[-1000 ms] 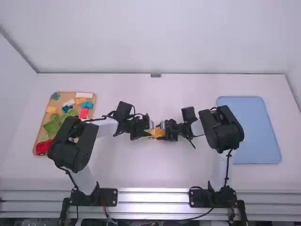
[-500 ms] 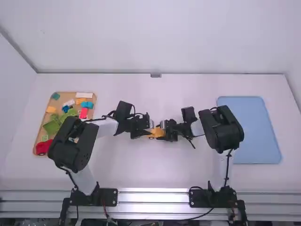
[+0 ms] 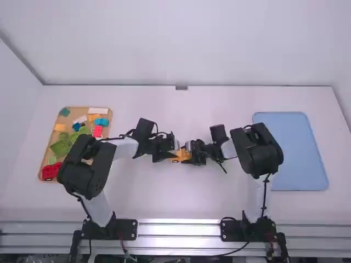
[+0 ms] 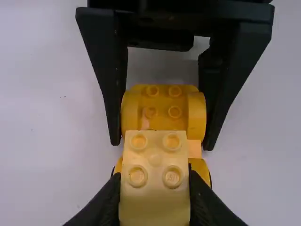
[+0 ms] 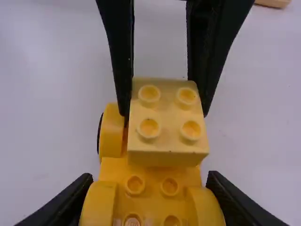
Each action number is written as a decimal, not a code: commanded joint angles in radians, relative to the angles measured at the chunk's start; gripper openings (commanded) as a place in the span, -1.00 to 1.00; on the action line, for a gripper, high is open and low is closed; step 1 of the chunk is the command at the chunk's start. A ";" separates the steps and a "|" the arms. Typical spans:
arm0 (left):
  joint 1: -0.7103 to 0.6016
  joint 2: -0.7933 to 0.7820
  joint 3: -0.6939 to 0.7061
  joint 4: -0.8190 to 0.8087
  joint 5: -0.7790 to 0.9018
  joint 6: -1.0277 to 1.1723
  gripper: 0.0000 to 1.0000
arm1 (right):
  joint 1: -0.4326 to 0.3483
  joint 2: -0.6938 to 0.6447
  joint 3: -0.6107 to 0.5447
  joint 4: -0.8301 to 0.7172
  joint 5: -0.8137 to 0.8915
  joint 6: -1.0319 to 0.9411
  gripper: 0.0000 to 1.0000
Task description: Assemble lego blocks to make yellow taxi
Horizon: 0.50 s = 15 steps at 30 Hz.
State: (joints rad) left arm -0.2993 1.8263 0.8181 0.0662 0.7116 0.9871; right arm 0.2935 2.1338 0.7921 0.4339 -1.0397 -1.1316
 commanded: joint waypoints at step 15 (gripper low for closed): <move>-0.009 -0.039 -0.009 -0.061 -0.023 -0.004 -0.86 | -0.005 0.019 0.014 0.003 0.000 0.003 0.12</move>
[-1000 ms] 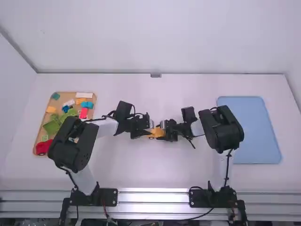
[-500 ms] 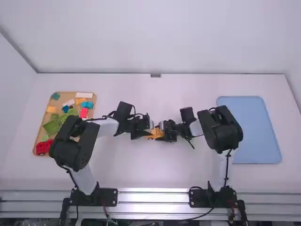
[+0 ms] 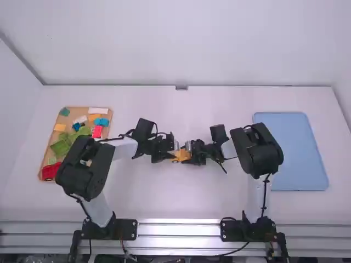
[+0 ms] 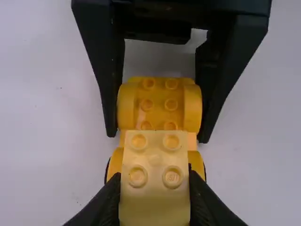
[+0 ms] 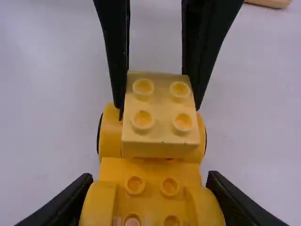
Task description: Assemble lego blocks to make yellow taxi
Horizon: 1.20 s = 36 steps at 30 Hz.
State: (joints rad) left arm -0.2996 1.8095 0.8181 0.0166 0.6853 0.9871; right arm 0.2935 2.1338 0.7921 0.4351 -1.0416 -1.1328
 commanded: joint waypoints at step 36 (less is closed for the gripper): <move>-0.007 -0.172 -0.009 -0.019 -0.084 -0.004 -0.42 | -0.005 0.019 0.014 0.002 -0.002 0.003 0.14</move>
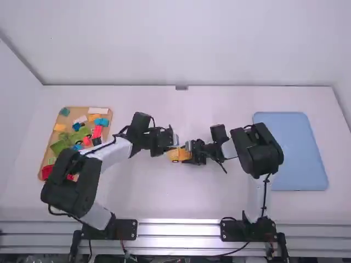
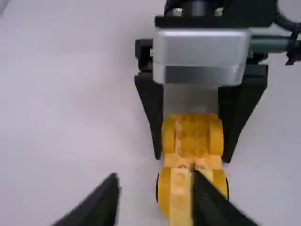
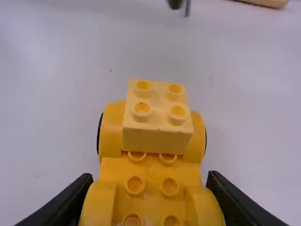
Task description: Assemble lego blocks to make yellow taxi
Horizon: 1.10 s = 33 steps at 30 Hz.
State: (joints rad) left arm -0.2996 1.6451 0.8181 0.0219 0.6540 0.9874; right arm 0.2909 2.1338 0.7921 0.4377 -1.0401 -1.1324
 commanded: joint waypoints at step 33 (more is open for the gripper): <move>-0.008 0.101 -0.034 -0.019 0.018 -0.031 -0.88 | -0.002 0.019 0.014 0.000 -0.014 0.003 0.15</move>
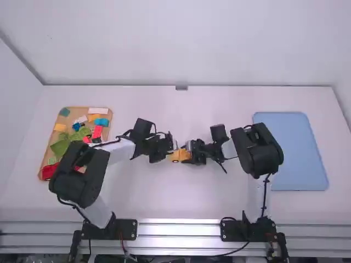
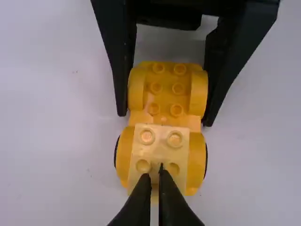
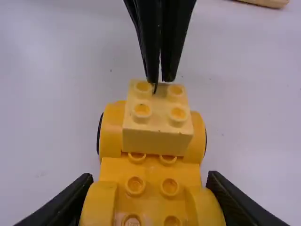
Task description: Assemble lego blocks to make yellow taxi
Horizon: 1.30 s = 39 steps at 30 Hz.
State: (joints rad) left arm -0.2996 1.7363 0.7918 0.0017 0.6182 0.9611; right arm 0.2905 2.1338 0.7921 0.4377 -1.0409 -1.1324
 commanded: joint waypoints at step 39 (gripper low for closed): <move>-0.014 0.043 -0.008 0.024 0.012 -0.037 -0.95 | 0.018 0.019 0.014 0.006 -0.010 0.007 0.16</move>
State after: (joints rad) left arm -0.3031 1.7653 0.7918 0.0376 0.6956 0.9508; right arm 0.3111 2.1338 0.7921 0.4446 -1.0370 -1.1275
